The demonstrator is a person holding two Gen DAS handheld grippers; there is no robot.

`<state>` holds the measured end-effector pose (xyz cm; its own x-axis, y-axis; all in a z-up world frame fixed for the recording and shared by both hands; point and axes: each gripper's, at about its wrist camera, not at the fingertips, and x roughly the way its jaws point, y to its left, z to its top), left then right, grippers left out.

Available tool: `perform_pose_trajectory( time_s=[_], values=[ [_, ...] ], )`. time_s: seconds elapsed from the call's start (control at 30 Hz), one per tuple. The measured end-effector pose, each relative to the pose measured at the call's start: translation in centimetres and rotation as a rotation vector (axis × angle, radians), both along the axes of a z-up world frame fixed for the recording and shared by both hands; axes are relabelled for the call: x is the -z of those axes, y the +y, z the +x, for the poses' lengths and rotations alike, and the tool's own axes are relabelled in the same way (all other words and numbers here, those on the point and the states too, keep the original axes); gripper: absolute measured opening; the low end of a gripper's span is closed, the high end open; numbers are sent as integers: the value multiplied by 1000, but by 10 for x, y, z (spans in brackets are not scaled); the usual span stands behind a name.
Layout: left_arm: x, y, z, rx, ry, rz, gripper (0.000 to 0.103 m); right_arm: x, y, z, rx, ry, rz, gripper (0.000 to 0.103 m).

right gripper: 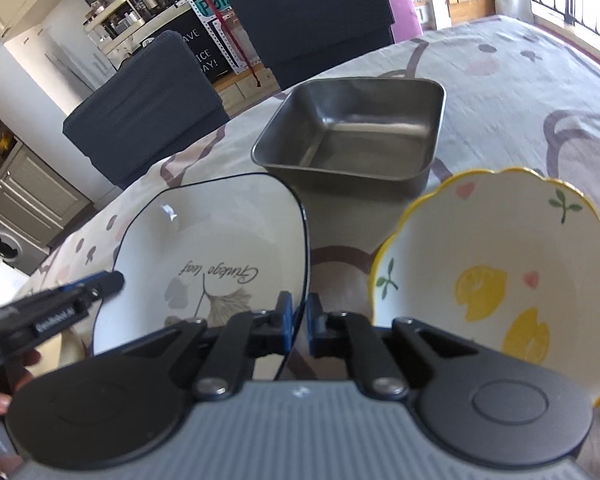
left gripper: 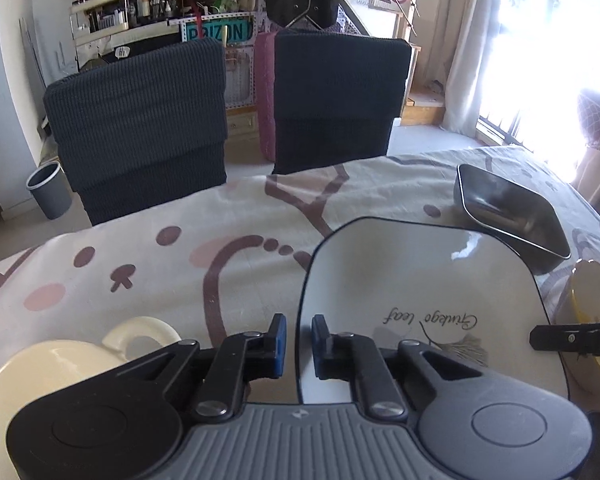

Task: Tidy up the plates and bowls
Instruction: 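Lift the white plate with both grippers and carry it off the dishes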

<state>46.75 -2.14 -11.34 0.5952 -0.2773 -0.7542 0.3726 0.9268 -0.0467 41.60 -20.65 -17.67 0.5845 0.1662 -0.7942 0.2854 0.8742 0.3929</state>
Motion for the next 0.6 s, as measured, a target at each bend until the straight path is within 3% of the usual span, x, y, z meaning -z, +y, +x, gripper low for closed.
perform_pose_trajectory(
  time_s=[0.2,0.47,0.6],
  values=[
    [0,-5,-2,3,9,28,11,-4,3,-2,-62,33,-19,14],
    [-1,-2,-19,18,11,67,11,0,-1,-2,-61,21,0,11],
    [-5,13,-21,25,98,0,11,-2,-2,1,-78,16,-31,11]
  ],
)
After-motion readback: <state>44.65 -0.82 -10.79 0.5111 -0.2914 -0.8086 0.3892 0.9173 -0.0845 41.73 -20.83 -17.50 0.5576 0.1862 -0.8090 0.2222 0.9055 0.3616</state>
